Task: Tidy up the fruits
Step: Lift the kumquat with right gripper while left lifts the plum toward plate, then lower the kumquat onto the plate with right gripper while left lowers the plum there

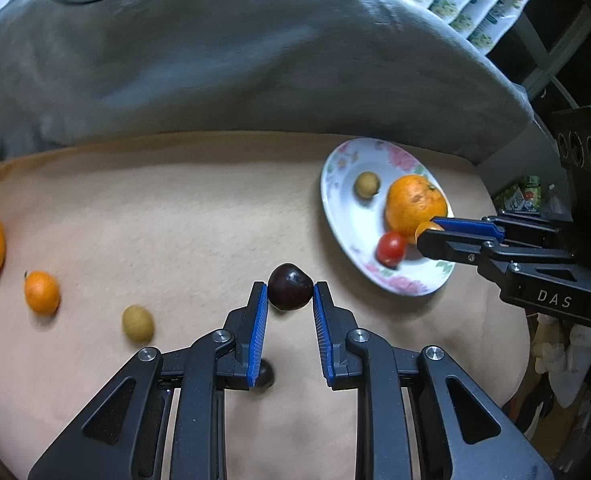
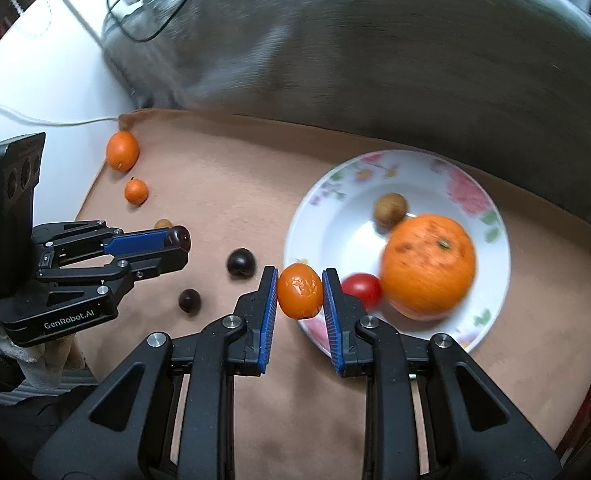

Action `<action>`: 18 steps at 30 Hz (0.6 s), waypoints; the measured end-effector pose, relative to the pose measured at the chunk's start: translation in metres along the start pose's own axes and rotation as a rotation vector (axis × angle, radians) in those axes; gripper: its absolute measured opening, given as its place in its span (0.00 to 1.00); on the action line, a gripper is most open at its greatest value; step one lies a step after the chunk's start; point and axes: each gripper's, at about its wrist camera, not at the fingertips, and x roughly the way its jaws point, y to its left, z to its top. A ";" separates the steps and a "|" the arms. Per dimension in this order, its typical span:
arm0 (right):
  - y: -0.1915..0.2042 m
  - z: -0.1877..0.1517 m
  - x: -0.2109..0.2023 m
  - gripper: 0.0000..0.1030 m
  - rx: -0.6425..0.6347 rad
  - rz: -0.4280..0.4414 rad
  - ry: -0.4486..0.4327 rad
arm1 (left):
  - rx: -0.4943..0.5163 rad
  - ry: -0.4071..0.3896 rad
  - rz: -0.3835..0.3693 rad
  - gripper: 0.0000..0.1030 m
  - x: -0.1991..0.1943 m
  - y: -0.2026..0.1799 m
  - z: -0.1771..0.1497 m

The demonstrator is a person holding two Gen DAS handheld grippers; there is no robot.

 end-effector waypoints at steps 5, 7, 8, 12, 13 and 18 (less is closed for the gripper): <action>-0.014 -0.007 -0.009 0.23 0.035 -0.020 -0.015 | 0.027 -0.001 -0.015 0.21 -0.006 -0.009 0.005; -0.020 -0.011 -0.012 0.23 0.051 -0.026 -0.020 | 0.036 0.001 -0.021 0.21 -0.003 -0.014 0.007; -0.023 -0.012 -0.013 0.23 0.057 -0.030 -0.021 | 0.041 0.002 -0.024 0.21 -0.002 -0.017 0.008; -0.030 -0.017 -0.017 0.23 0.081 -0.040 -0.024 | 0.058 0.005 -0.033 0.21 0.005 -0.028 0.013; -0.033 -0.019 -0.019 0.23 0.087 -0.041 -0.025 | 0.062 0.005 -0.035 0.21 0.006 -0.030 0.015; -0.043 -0.023 -0.023 0.23 0.114 -0.048 -0.031 | 0.092 0.004 -0.039 0.21 0.012 -0.043 0.023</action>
